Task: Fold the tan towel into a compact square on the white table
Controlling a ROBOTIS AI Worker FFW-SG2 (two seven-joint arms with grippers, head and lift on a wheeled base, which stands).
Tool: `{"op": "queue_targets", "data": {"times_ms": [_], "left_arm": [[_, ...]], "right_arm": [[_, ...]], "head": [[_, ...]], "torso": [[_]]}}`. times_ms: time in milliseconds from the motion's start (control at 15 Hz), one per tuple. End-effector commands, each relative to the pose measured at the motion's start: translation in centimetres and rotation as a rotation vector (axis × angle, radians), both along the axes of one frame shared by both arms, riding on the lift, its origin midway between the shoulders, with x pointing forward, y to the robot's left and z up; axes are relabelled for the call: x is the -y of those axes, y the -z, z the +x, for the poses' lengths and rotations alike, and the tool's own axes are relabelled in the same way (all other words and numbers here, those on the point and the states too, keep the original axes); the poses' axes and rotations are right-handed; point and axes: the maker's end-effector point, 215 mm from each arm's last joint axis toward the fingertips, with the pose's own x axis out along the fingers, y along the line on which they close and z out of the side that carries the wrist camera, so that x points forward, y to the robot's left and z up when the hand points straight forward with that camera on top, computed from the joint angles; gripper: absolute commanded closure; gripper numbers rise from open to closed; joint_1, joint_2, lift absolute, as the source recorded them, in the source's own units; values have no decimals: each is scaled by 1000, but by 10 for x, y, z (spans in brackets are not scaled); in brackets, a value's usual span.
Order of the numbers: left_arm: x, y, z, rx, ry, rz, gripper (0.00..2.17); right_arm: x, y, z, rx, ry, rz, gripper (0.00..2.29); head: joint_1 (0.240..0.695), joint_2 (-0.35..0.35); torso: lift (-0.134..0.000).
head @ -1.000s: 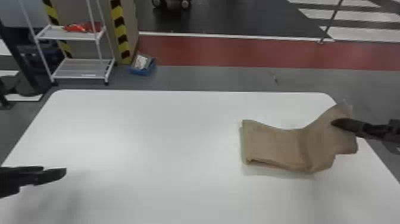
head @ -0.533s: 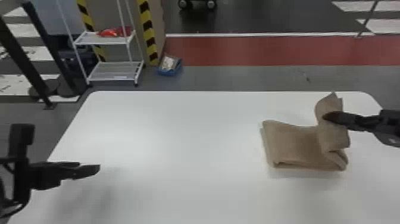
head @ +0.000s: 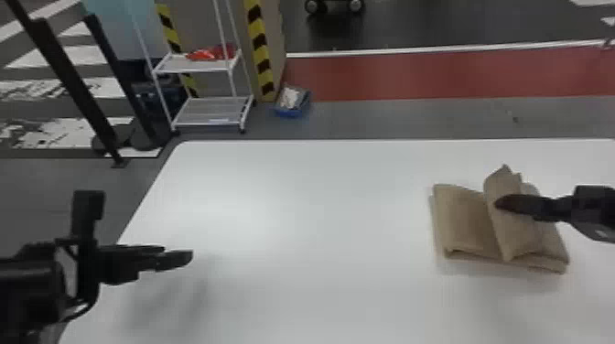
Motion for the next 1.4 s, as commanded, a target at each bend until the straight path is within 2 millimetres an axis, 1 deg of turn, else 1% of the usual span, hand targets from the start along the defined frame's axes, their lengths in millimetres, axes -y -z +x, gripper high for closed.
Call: {"op": "queue_targets", "data": {"times_ms": [0,133,333,600,667,733,800,933,1000,1133,1333], "left_arm": [[2,1,0,0,2,-3,87],[3,1,-1,-1,3,-5,87],[4,2,-3,-2,6,-7,87],[5,2,-5,-3,7,-6,87],[5,2,-5,-1,7,-6,87],[4,2,-6,-3,6,-6,87],[3,2,-7,-3,5,-7,87],[1,2,-7,-3,0,-6,87],[0,2,-8,-4,0,-5,87],[0,1,-7,-3,2,-6,87],[-3,-1,-7,0,1,-5,87]], "right_arm": [[-8,7,7,16,-8,-8,1295],[-11,7,19,77,-6,-13,1295],[-21,16,18,77,-6,21,1291],[-39,29,13,61,-46,15,1285],[-41,31,12,58,-49,11,1150],[-41,32,12,56,-50,14,637],[-42,33,11,52,-51,16,33],[-46,30,10,54,-56,40,-1],[-51,24,10,64,-57,80,39],[-51,14,11,90,-53,117,66],[-37,-6,14,160,-14,177,66]], "head": [[695,156],[695,163],[695,168],[695,185],[695,188],[695,191],[695,194],[695,199],[695,201],[695,208],[695,213]], "torso": [[-123],[-123],[-123],[-123],[-123],[-123],[-123],[-123],[-123],[-123],[-123]]}}
